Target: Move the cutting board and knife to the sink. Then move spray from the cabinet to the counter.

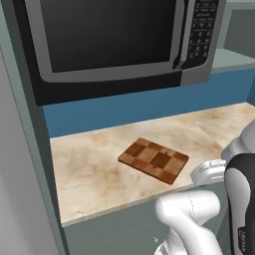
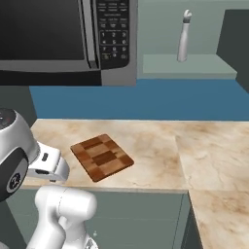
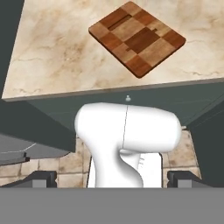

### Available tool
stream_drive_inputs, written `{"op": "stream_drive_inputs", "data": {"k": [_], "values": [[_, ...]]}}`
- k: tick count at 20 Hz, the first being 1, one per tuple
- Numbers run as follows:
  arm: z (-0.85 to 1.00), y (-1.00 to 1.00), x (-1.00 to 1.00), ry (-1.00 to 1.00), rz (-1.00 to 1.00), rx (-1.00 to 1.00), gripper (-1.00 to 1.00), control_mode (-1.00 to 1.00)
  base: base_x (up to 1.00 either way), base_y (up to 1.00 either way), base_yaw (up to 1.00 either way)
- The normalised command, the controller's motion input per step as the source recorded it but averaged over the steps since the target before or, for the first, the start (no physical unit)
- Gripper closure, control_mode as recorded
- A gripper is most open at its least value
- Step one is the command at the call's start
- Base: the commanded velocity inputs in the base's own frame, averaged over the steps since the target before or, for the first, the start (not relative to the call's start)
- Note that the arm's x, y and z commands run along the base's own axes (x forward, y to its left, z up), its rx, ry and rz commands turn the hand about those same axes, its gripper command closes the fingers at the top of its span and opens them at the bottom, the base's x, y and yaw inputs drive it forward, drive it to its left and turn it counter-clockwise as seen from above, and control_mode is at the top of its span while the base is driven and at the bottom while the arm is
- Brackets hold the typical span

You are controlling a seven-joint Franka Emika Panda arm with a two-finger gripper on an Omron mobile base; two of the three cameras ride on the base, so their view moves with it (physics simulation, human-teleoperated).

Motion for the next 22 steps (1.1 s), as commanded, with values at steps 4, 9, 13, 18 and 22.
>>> {"op": "stream_drive_inputs", "data": {"k": [4,9,13,18,22], "values": [[0.0,0.0,0.0,0.0,0.0,0.0,-1.0,1.0,-0.02,0.05,-0.06],[0.0,0.0,0.0,0.0,0.0,0.0,-1.0,1.0,-0.27,0.0,-0.05],[0.0,0.0,0.0,0.0,0.0,0.0,-1.0,1.0,-0.4,0.04,-0.02],[0.0,0.0,0.0,0.0,0.0,0.0,-1.0,1.0,-0.46,0.21,0.0],[0.0,0.0,0.0,0.0,0.0,0.0,-1.0,1.0,-0.13,0.27,0.0]]}}
